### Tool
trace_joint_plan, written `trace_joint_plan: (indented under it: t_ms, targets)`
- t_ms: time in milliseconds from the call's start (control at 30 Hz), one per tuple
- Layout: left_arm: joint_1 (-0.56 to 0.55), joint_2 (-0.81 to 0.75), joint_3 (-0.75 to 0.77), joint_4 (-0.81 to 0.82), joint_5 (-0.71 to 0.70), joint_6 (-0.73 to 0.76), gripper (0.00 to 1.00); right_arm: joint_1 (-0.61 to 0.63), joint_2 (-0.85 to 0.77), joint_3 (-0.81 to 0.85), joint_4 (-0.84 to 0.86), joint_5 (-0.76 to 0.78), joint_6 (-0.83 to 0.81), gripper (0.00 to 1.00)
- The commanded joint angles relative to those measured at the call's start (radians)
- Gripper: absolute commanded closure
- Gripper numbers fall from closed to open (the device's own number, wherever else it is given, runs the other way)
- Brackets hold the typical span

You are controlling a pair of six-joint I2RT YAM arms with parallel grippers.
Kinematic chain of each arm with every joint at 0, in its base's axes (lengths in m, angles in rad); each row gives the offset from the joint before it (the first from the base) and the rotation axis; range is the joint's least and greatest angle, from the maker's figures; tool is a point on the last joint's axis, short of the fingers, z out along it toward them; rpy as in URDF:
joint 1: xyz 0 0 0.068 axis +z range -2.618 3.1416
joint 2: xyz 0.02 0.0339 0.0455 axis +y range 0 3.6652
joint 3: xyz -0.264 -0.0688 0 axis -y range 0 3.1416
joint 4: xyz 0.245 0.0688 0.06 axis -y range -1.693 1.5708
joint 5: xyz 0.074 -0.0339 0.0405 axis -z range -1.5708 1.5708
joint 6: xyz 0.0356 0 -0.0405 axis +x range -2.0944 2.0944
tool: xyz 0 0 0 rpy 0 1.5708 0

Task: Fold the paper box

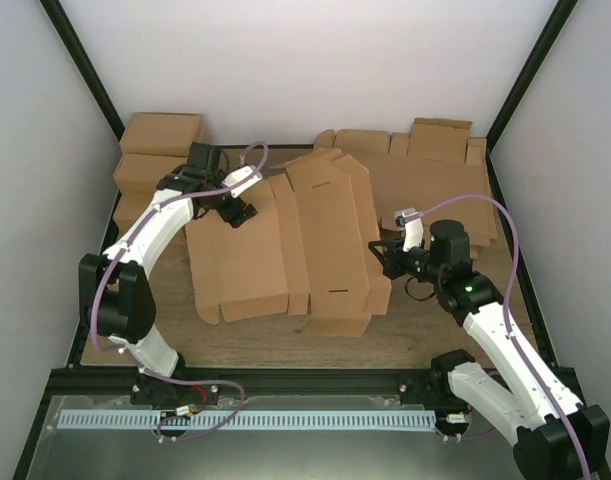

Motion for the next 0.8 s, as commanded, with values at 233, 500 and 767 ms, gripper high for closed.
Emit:
trace_joint_plan:
  t_ms: [233, 500, 767]
  targets:
    - [0.02, 0.1, 0.109, 0.012, 0.027, 0.047, 0.15, 0.008, -0.018, 0.028, -0.005, -0.03, -0.015, 0.99]
    - [0.02, 0.123, 0.118, 0.09, -0.05, 0.017, 0.14, 0.007, -0.006, 0.026, 0.003, -0.036, -0.015, 0.99]
    - [0.02, 0.116, 0.136, 0.106, -0.137, 0.03, 0.1, 0.007, 0.004, 0.031, 0.005, -0.037, -0.017, 0.99]
